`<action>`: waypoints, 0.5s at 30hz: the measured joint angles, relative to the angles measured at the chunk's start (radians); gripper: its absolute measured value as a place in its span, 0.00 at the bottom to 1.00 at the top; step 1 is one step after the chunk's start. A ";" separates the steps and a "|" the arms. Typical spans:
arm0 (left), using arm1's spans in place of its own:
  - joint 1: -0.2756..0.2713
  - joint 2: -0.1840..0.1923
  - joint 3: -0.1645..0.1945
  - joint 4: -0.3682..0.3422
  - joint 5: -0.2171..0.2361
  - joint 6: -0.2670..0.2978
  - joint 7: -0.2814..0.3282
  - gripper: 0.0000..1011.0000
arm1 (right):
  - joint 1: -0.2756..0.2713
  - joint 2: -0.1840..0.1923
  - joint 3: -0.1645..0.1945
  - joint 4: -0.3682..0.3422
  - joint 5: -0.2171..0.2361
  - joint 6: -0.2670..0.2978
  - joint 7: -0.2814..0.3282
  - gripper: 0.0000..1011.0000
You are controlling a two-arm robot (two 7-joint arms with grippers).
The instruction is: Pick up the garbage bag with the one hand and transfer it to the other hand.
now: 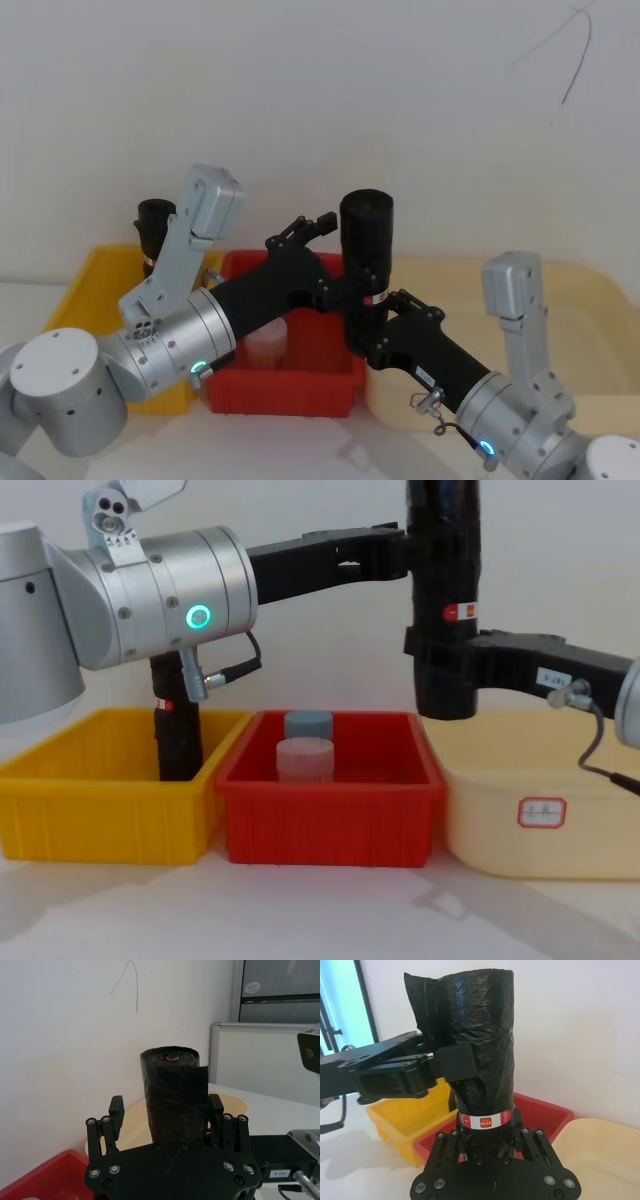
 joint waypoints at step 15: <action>0.000 0.000 0.000 0.000 0.000 0.000 0.000 0.99 | -0.006 0.011 0.062 0.019 -0.014 0.002 -0.075 0.49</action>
